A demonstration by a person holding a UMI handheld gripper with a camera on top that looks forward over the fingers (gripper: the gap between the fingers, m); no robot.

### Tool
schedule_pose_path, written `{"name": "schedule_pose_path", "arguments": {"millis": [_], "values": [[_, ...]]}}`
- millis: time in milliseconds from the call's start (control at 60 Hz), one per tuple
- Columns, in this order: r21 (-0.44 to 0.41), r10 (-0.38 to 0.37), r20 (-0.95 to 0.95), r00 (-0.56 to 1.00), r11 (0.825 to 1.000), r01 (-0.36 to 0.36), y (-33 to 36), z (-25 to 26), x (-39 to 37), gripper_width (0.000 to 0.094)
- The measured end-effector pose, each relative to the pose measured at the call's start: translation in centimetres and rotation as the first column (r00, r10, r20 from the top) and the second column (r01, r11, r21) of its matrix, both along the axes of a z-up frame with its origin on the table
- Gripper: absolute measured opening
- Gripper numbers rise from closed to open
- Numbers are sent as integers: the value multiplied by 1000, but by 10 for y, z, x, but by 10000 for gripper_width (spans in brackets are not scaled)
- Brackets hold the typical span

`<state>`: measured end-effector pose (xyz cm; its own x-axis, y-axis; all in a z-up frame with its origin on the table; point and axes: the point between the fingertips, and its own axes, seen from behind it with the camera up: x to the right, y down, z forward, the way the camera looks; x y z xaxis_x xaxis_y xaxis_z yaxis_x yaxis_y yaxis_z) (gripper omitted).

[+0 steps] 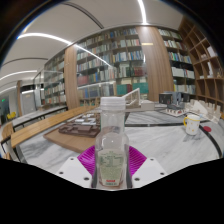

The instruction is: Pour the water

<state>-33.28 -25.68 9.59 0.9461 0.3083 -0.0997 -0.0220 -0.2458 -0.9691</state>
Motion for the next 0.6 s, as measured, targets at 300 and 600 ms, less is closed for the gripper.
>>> {"name": "schedule_pose_path", "arguments": {"millis": [300,600], "values": [[46,162,-540,826,986,-163,50,143,14,391],[121,127,-992,-6,929,-349,143,239,145,388]]}}
